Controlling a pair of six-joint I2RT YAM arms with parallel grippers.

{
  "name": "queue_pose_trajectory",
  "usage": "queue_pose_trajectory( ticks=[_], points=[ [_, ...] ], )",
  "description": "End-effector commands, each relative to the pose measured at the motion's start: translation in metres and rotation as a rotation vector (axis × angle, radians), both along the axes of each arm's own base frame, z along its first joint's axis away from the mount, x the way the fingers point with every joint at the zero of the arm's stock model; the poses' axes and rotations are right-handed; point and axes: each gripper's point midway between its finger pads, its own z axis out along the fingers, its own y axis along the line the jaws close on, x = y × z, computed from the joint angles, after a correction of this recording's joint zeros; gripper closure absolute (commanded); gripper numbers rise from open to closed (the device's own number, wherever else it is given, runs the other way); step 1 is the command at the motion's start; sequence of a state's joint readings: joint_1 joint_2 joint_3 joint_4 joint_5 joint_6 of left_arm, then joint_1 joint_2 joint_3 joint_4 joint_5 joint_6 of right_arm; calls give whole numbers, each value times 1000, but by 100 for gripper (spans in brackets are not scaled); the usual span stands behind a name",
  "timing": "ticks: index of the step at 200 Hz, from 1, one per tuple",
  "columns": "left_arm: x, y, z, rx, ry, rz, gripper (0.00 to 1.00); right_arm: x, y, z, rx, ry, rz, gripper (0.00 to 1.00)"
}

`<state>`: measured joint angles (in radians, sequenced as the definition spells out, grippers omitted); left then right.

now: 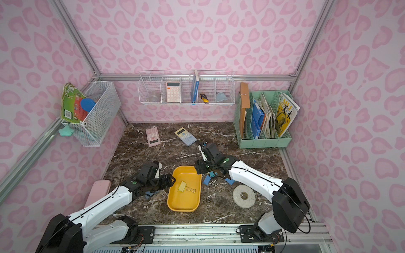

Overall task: Put the binder clips in the storage box
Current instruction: Pick up the binder clip at the center of the board.

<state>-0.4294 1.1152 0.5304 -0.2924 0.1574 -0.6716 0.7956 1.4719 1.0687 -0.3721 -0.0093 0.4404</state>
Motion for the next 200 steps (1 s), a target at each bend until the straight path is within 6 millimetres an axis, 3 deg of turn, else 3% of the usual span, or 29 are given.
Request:
queue_pose_trajectory(
  ticks=[1, 31, 79, 169, 200],
  points=[
    [1, -8, -2, 3, 4, -64, 13, -8, -33, -23, -120, 68, -55, 20],
    [4, -14, -11, 31, 36, -101, 16, -19, -56, -56, -221, 111, -79, 20],
    [8, -16, -15, 56, 50, -115, 17, -30, -61, -72, -238, 65, -15, 17],
    [14, -22, -15, 41, 54, -119, 16, -4, -71, -94, -493, -46, 5, 16],
    [14, -21, -16, 47, 55, -118, 16, 0, -68, -101, -503, -45, 16, 16]
  ],
)
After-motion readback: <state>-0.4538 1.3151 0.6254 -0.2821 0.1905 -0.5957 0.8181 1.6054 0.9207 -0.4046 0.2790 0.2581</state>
